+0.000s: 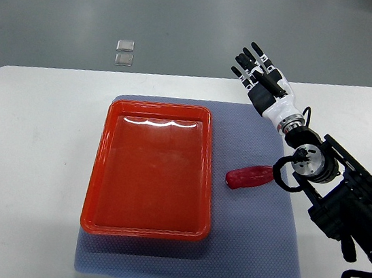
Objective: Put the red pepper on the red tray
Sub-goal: 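Move the right hand forward over the red pepper beside the tray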
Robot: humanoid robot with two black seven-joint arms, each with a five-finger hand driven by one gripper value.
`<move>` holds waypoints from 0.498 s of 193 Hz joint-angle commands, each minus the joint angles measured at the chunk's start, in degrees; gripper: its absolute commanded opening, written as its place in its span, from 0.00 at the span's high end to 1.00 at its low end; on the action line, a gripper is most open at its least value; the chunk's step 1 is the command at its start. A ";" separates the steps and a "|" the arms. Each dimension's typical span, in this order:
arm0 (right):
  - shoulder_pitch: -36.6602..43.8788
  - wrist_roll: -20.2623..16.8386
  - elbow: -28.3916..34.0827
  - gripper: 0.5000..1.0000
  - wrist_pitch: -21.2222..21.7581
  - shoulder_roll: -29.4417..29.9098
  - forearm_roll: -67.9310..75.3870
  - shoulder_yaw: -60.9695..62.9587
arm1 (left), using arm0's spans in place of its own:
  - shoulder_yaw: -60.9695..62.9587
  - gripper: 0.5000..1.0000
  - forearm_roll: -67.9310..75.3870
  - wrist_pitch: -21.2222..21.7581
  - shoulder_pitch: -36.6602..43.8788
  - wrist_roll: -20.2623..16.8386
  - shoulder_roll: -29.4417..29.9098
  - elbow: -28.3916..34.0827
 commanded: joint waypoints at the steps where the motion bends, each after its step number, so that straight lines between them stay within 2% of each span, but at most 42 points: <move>1: -0.08 0.00 0.00 0.17 0.07 0.00 0.00 0.00 | 0.01 0.00 0.00 0.02 0.00 -0.09 0.00 0.00; 39: 0.53 -0.26 0.18 0.17 0.34 -0.18 -0.17 -0.18 | 0.01 0.00 0.00 0.02 0.00 -0.35 0.00 0.00; 64: 2.29 -0.70 0.44 0.17 2.45 -0.97 -5.01 -2.73 | 0.01 0.00 0.00 0.02 0.00 -0.35 0.00 0.00; 80: 4.57 -1.23 1.06 0.17 4.73 -5.10 -13.53 -8.44 | 0.01 0.00 0.00 0.02 0.00 -0.35 0.00 0.00; 96: 8.35 -3.07 4.22 0.17 7.46 -10.80 -22.84 -17.66 | 0.01 0.00 0.00 -0.07 0.00 -0.35 0.00 -0.09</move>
